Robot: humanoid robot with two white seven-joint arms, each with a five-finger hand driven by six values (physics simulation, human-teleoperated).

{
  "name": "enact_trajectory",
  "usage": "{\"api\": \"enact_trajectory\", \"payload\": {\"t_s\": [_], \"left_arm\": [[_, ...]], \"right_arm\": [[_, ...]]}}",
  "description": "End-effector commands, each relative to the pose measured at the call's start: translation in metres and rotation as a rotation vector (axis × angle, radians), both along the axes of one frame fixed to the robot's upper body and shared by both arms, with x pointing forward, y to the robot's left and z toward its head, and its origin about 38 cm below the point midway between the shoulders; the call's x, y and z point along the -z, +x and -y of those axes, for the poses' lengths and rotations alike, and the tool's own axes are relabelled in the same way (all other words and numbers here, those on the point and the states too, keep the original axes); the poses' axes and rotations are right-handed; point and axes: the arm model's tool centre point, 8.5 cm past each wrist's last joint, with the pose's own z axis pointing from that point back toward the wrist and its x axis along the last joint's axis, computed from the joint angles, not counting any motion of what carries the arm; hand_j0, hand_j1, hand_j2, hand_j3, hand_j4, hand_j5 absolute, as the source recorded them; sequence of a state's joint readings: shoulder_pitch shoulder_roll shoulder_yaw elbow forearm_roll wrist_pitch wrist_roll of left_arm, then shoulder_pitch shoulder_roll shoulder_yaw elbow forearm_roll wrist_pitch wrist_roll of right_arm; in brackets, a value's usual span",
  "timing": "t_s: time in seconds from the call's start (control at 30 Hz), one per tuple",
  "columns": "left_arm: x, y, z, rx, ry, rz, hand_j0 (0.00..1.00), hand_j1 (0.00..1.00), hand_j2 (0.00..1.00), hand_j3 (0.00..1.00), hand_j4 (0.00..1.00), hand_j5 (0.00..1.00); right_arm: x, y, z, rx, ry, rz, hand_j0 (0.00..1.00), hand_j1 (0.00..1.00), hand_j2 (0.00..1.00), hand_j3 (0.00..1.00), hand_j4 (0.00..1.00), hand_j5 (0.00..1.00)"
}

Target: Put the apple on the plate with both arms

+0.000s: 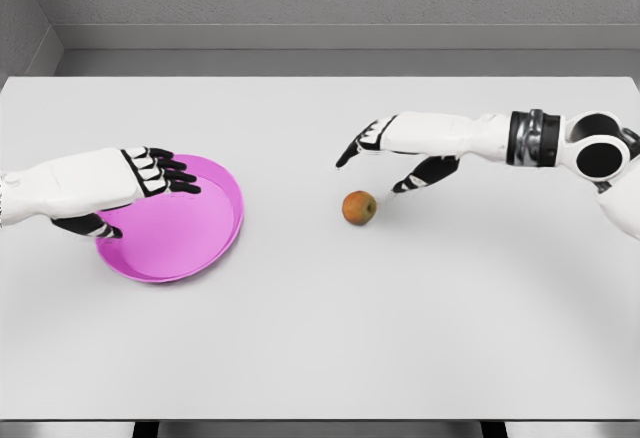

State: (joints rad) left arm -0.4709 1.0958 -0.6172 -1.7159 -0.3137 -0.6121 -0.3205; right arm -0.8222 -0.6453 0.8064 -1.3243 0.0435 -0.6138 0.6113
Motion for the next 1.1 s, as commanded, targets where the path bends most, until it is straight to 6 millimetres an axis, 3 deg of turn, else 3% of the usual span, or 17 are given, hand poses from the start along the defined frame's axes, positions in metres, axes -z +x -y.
{"api": "enact_trajectory", "payload": {"t_s": [0.0, 0.13, 0.23, 0.37, 0.47, 0.63, 0.73, 0.87, 1.0, 1.07], "left_arm": [[0.015, -0.004, 0.012, 0.025, -0.022, -0.042, 1.00, 1.00, 1.00, 1.00, 1.00, 1.00], [0.009, 0.003, 0.034, 0.077, -0.046, -0.022, 1.00, 1.00, 1.00, 1.00, 1.00, 1.00], [0.000, 0.012, 0.050, 0.109, -0.047, 0.008, 1.00, 1.00, 1.00, 1.00, 1.00, 1.00], [0.015, 0.031, 0.112, 0.237, 0.015, -0.060, 1.00, 1.00, 1.00, 1.00, 1.00, 1.00], [0.018, 0.038, 0.134, 0.260, -0.021, -0.065, 1.00, 1.00, 1.00, 1.00, 1.00, 1.00], [0.003, 0.060, 0.148, 0.249, -0.056, -0.037, 1.00, 1.00, 1.00, 1.00, 1.00, 1.00], [0.010, 0.080, 0.154, 0.205, -0.078, -0.060, 1.00, 1.00, 1.00, 1.00, 1.00, 1.00], [0.010, 0.083, 0.168, 0.223, -0.084, -0.059, 1.00, 1.00, 1.00, 1.00, 1.00, 1.00], [0.032, 0.091, 0.209, 0.266, -0.048, -0.128, 1.00, 1.00, 1.00, 1.00, 1.00, 1.00], [0.032, 0.092, 0.208, 0.262, -0.047, -0.127, 1.00, 1.00, 1.00, 1.00, 1.00, 1.00]], "right_arm": [[-0.021, 0.009, 0.021, 0.066, 0.043, 0.037, 1.00, 1.00, 1.00, 1.00, 1.00, 1.00], [-0.040, 0.013, 0.095, 0.256, 0.107, 0.080, 1.00, 1.00, 1.00, 1.00, 1.00, 1.00], [-0.033, 0.012, 0.126, 0.338, 0.113, 0.063, 1.00, 1.00, 1.00, 1.00, 1.00, 1.00], [-0.031, 0.010, 0.130, 0.345, 0.105, 0.061, 1.00, 1.00, 1.00, 1.00, 1.00, 1.00], [-0.026, 0.006, 0.134, 0.348, 0.093, 0.050, 1.00, 1.00, 1.00, 1.00, 1.00, 1.00], [-0.020, -0.001, 0.151, 0.376, 0.054, 0.037, 1.00, 1.00, 1.00, 1.00, 1.00, 1.00], [-0.021, 0.000, 0.149, 0.373, 0.059, 0.038, 1.00, 1.00, 1.00, 1.00, 1.00, 1.00], [-0.018, -0.001, 0.149, 0.373, 0.057, 0.031, 1.00, 1.00, 1.00, 1.00, 1.00, 1.00], [-0.012, -0.003, 0.149, 0.373, 0.056, 0.019, 1.00, 1.00, 1.00, 1.00, 1.00, 1.00], [-0.012, -0.003, 0.149, 0.374, 0.055, 0.019, 1.00, 1.00, 1.00, 1.00, 1.00, 1.00]]}}
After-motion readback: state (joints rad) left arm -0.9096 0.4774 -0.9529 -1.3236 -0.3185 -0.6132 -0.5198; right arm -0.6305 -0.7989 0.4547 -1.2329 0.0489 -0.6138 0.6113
